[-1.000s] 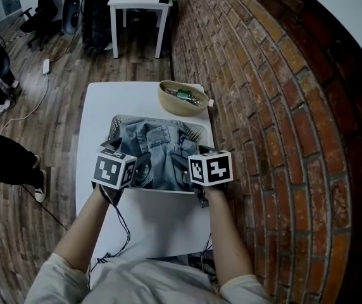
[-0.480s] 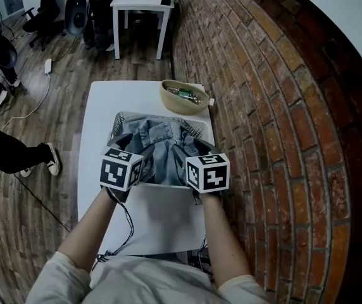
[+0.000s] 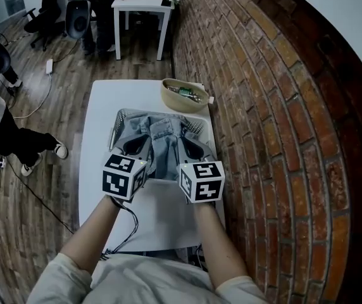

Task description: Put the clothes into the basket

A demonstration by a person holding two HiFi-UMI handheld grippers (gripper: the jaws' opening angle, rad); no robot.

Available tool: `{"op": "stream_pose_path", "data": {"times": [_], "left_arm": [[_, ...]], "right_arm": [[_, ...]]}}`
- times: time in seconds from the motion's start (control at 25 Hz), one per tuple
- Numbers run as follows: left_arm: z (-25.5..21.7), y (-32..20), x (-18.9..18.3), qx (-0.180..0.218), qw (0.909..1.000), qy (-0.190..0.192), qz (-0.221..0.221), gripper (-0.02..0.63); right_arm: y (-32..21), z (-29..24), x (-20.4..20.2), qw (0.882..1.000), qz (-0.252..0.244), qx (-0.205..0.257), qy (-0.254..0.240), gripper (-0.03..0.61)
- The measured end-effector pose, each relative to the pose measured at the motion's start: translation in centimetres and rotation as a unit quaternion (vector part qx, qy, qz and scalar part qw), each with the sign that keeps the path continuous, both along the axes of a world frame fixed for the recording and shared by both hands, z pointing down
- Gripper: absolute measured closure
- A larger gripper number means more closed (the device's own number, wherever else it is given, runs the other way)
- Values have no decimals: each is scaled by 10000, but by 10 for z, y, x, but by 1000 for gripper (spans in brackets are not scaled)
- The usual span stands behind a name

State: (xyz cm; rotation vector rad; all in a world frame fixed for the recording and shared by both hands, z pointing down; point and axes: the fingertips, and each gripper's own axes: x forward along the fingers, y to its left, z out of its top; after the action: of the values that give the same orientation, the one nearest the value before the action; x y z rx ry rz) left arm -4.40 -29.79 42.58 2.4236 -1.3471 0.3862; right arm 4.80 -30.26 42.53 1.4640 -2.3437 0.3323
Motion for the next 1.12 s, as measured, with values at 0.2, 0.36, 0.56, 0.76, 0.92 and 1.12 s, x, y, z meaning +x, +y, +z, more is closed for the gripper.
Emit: {"op": "stream_pose_path", "data": {"times": [0.2, 0.36, 0.56, 0.76, 0.92, 1.12], "left_arm": [[-22, 15, 2, 503, 9986, -163, -60, 606], [-39, 31, 4, 764, 9969, -169, -58, 606], [-70, 54, 6, 1135, 9933, -186, -64, 606], [-95, 87, 7, 1464, 9890, -190, -48, 606], [-105, 118, 11, 1634, 9863, -213, 10, 606], [-118, 146, 13, 1795, 9836, -177, 8, 606]], "right_arm": [[12, -18, -5, 9995, -17, 292, -95, 572], [25, -33, -8, 9986, -27, 516, -140, 572], [46, -62, -10, 9957, -99, 922, -76, 572], [81, -86, -14, 9914, -202, 1284, -138, 572], [115, -99, -20, 9883, -278, 1475, -268, 572], [147, -121, -18, 9845, -259, 1689, -406, 572]]}}
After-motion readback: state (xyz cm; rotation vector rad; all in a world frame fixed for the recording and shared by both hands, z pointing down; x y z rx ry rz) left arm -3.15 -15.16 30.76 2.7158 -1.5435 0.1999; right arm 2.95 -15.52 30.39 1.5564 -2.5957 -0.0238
